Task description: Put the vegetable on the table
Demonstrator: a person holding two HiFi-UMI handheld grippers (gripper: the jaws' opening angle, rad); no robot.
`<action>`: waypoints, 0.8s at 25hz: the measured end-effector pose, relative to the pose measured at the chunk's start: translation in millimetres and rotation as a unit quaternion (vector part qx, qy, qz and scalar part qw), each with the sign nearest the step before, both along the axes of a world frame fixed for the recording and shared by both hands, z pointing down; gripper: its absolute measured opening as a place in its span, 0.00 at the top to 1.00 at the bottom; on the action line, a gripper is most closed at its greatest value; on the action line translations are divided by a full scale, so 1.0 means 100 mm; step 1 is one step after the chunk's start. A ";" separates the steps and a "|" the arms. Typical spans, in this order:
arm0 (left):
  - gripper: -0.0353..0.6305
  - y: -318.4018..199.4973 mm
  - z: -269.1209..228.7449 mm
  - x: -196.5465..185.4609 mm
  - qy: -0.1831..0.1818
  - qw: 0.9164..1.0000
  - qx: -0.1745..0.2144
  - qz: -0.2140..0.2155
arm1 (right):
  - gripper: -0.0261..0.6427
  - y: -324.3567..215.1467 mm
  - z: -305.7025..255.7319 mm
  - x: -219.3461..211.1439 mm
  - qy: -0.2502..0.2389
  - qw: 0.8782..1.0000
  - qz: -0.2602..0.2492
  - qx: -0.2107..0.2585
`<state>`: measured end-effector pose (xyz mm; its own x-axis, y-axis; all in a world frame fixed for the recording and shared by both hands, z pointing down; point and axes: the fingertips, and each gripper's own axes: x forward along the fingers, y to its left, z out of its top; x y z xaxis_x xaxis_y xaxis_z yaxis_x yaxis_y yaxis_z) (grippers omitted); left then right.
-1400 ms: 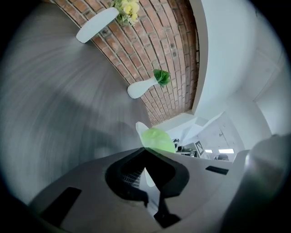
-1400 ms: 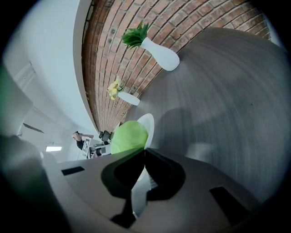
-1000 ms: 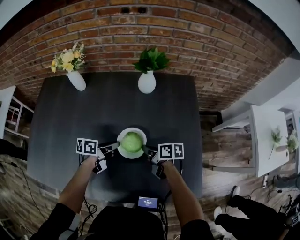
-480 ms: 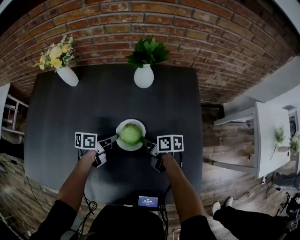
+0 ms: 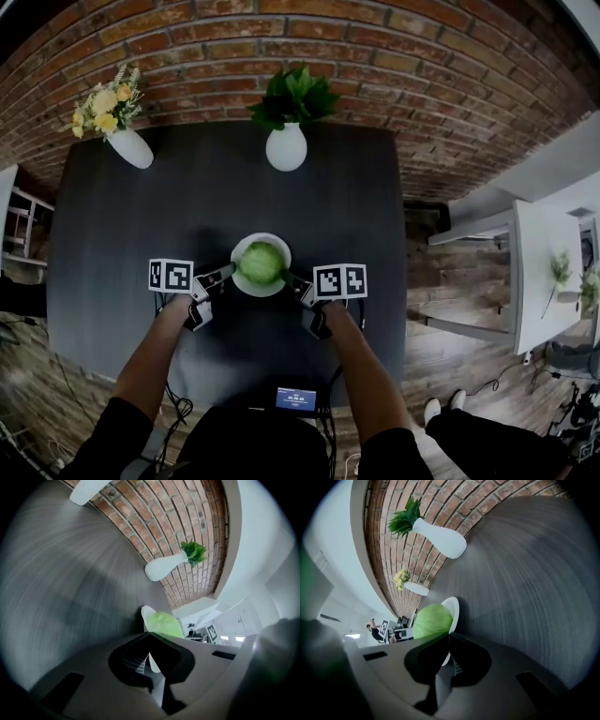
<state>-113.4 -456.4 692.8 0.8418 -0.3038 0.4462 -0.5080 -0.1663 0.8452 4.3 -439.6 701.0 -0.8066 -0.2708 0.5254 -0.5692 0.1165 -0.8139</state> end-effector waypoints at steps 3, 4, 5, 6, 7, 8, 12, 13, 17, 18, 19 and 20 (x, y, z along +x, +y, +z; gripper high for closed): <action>0.94 0.01 0.04 0.00 -0.017 1.000 -0.012 0.000 | 0.94 0.00 0.02 0.01 0.011 1.000 0.000 -0.006; 0.94 0.01 0.05 -0.01 -0.020 1.000 -0.014 -0.002 | 0.94 0.00 0.03 0.01 0.012 1.000 0.002 -0.007; 0.94 0.01 0.05 -0.01 -0.022 1.000 -0.016 -0.005 | 0.94 0.00 0.04 0.02 0.015 1.000 0.004 -0.008; 0.94 0.01 0.06 -0.01 -0.025 1.000 -0.018 -0.008 | 0.94 0.01 0.04 0.02 0.018 1.000 0.006 -0.009; 0.94 0.01 0.07 -0.01 -0.028 0.999 -0.020 -0.011 | 0.94 0.01 0.05 0.02 0.021 1.000 0.007 -0.011; 0.94 0.00 0.08 -0.02 -0.030 0.999 -0.023 -0.015 | 0.94 0.00 0.05 0.02 0.024 1.000 0.009 -0.012; 0.94 0.00 0.11 -0.04 -0.043 0.998 -0.033 -0.022 | 0.94 -0.01 0.08 0.04 0.038 0.999 0.015 -0.016; 0.94 0.00 0.12 -0.04 -0.047 0.998 -0.036 -0.023 | 0.94 0.00 0.08 0.04 0.042 0.999 0.015 -0.017; 0.94 0.00 0.13 -0.05 -0.064 0.997 -0.040 -0.021 | 0.94 0.00 0.08 0.06 0.062 0.998 0.014 -0.014; 0.94 -0.01 0.14 -0.05 -0.068 0.997 -0.041 -0.021 | 0.94 0.00 0.08 0.06 0.064 0.998 0.016 -0.013; 0.94 -0.01 0.14 -0.06 -0.072 0.996 -0.042 -0.021 | 0.94 -0.01 0.07 0.07 0.066 0.998 0.019 -0.012; 0.94 -0.01 0.14 -0.06 -0.075 0.996 -0.043 -0.021 | 0.93 -0.01 0.06 0.08 0.067 0.997 0.024 -0.011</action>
